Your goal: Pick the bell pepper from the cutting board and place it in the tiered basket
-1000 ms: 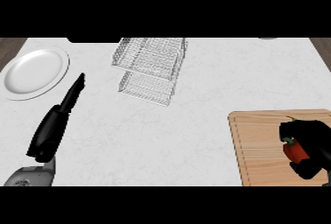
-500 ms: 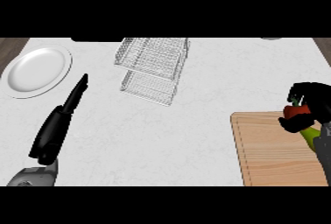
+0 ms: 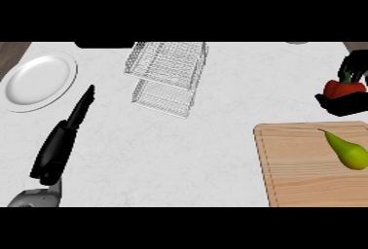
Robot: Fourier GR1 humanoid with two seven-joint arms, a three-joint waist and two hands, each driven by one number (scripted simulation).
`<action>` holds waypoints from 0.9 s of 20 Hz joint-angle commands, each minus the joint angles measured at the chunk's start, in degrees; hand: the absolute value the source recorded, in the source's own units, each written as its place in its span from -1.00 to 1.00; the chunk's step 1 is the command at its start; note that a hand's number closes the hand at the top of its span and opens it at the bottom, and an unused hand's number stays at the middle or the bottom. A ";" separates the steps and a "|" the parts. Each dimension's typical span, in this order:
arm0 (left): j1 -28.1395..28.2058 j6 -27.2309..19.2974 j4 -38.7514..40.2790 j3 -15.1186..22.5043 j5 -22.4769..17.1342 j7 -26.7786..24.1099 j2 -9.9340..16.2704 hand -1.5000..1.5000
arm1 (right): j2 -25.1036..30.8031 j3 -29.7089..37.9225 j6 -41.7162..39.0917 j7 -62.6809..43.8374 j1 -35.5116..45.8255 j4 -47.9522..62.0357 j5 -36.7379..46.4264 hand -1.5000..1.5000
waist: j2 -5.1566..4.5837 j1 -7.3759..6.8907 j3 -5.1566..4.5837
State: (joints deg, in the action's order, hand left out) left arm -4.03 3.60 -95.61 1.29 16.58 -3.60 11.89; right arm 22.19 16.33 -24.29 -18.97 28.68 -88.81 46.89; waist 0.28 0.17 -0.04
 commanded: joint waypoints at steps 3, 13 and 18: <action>-0.28 1.44 0.88 -2.05 -1.07 -1.39 1.53 0.00 | 4.98 1.91 -9.23 -1.81 9.24 -6.81 -6.66 1.00 | -0.11 -0.19 -0.02; -1.26 3.21 -0.74 -2.58 -2.11 0.93 1.06 0.00 | -4.21 -3.78 -7.93 -16.36 26.55 -6.62 -9.21 1.00 | -0.14 -0.67 -0.01; -3.33 0.82 1.55 -1.40 0.81 1.16 -0.72 0.00 | -9.39 -7.64 -2.07 -20.41 35.60 3.83 -5.94 1.00 | -0.33 -0.87 -0.01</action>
State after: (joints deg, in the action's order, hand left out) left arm -5.75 4.90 -94.74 0.24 16.75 -3.68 11.56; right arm 16.17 11.43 -29.06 -36.01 59.48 -89.29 39.48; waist 0.03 -0.72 -0.07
